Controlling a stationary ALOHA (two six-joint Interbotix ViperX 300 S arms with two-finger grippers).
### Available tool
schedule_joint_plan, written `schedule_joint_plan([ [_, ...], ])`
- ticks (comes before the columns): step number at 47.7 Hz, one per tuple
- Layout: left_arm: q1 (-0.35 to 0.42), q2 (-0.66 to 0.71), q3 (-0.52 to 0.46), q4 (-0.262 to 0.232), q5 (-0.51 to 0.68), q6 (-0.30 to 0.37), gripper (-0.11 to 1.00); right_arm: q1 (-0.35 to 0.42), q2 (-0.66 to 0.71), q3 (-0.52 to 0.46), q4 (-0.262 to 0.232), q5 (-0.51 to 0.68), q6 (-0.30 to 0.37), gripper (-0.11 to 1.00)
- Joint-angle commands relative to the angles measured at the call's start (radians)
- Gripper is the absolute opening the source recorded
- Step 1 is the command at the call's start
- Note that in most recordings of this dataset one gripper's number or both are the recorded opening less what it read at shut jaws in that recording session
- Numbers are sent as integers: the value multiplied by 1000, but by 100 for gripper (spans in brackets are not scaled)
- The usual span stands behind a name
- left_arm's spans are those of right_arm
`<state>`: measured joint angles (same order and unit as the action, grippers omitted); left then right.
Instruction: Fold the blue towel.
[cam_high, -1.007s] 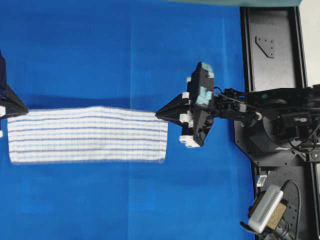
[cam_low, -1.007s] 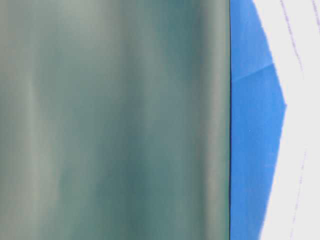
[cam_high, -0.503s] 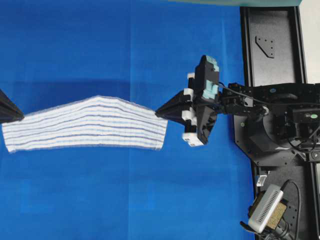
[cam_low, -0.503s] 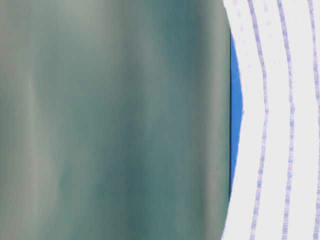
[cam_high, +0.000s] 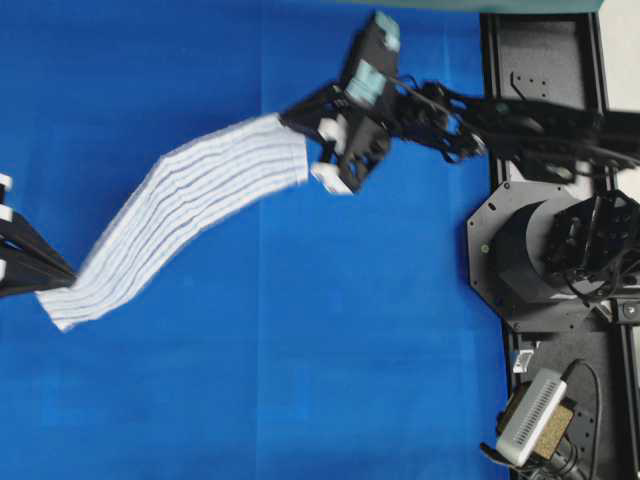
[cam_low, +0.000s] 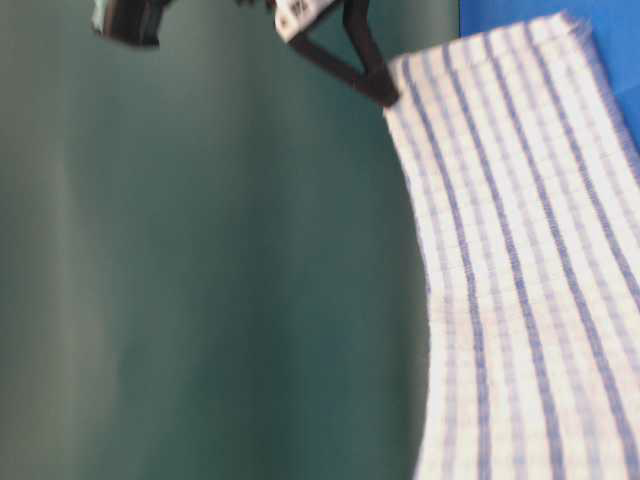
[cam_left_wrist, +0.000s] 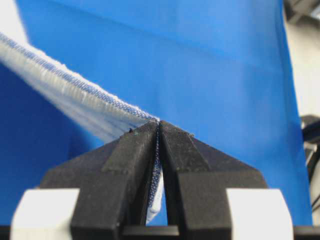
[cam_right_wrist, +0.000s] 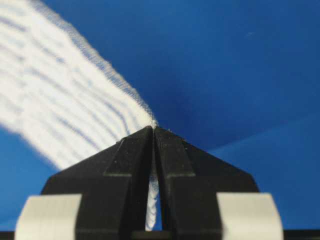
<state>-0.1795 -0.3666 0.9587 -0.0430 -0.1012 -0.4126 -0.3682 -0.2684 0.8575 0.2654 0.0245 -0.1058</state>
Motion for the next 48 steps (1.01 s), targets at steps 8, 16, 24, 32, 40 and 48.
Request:
schedule_joint_plan([
  [8,-3,150,-132,-8,-80,-5,3,-67,112,-167,-81,9,-6,14],
  [16,-3,250,-219,-11,-87,-26,3,-101,175,-253,-126,17,-9,14],
  [24,-3,291,-272,-11,-98,-28,3,-120,227,-325,-164,35,-11,14],
  [32,6,342,-324,-11,-143,-28,3,-141,250,-362,-190,37,-11,14],
  [40,26,403,-402,-11,-147,-28,3,-167,241,-350,-206,46,-12,14],
  [48,32,463,-483,-11,-146,-29,3,-184,212,-313,-232,67,-12,14],
])
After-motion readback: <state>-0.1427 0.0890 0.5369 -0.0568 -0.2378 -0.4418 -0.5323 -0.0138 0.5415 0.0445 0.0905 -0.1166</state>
